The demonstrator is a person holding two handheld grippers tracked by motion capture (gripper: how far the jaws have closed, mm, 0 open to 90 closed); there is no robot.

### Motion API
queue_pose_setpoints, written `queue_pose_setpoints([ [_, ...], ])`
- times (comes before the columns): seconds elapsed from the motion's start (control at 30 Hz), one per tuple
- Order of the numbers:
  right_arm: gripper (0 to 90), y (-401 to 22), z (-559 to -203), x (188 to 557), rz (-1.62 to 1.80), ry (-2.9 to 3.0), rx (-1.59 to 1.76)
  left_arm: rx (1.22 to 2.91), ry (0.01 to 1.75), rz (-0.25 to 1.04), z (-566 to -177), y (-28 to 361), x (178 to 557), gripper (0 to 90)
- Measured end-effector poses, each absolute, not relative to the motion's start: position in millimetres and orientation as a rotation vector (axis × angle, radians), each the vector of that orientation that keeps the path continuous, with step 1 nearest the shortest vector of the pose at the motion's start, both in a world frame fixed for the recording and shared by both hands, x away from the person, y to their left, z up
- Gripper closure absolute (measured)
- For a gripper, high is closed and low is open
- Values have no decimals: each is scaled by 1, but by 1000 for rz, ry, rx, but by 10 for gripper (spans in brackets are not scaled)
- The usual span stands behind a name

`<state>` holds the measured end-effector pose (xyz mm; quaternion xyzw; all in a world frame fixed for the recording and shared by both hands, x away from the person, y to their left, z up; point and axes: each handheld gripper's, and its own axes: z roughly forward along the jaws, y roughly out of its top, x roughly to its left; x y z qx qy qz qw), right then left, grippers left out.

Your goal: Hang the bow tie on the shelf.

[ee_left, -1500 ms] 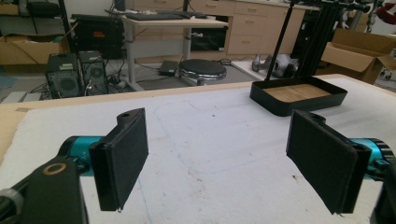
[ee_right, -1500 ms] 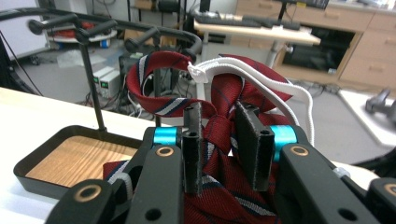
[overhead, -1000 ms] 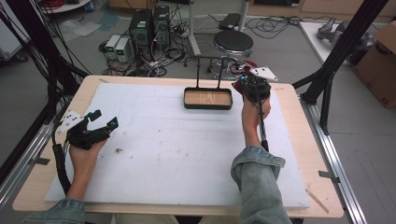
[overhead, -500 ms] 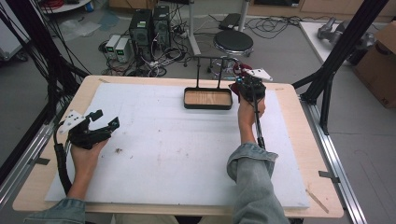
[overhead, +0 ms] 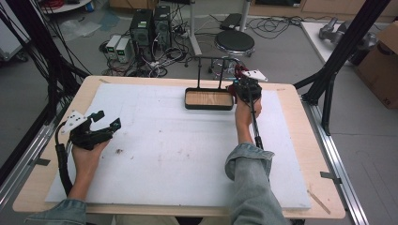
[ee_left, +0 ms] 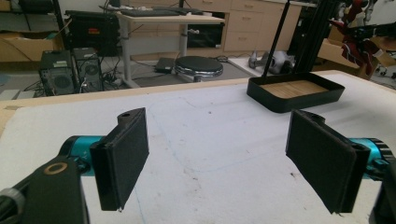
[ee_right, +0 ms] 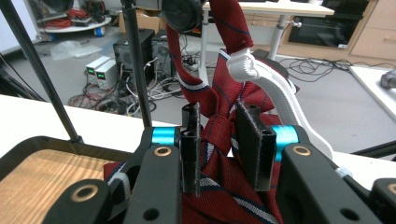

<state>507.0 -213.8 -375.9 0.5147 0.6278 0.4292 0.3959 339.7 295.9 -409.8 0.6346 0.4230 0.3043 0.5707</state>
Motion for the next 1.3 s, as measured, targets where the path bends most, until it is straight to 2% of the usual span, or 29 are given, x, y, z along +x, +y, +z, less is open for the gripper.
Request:
queue_pose_setpoints([
  [0.23, 678, -214, -375, 507, 1086, 1611, 1292, 1495, 989, 713, -410, 295, 340, 214],
  [0.3, 640, -212, -375, 506, 1084, 1619, 1291, 1487, 993, 714, -410, 295, 339, 213],
  [0.5, 600, -210, -371, 503, 1104, 1634, 1280, 1493, 993, 714, -409, 296, 339, 214],
  [0.77, 457, -211, -358, 490, 1157, 1661, 1288, 1492, 992, 717, -409, 295, 338, 213],
  [0.97, 441, -215, -349, 477, 1211, 1667, 1264, 1498, 991, 721, -409, 294, 337, 211],
  [1.13, 347, -222, -343, 466, 1276, 1691, 1282, 1499, 997, 724, -409, 295, 337, 209],
  [1.3, 300, -227, -336, 453, 1317, 1682, 1247, 1502, 1000, 726, -411, 294, 336, 209],
])
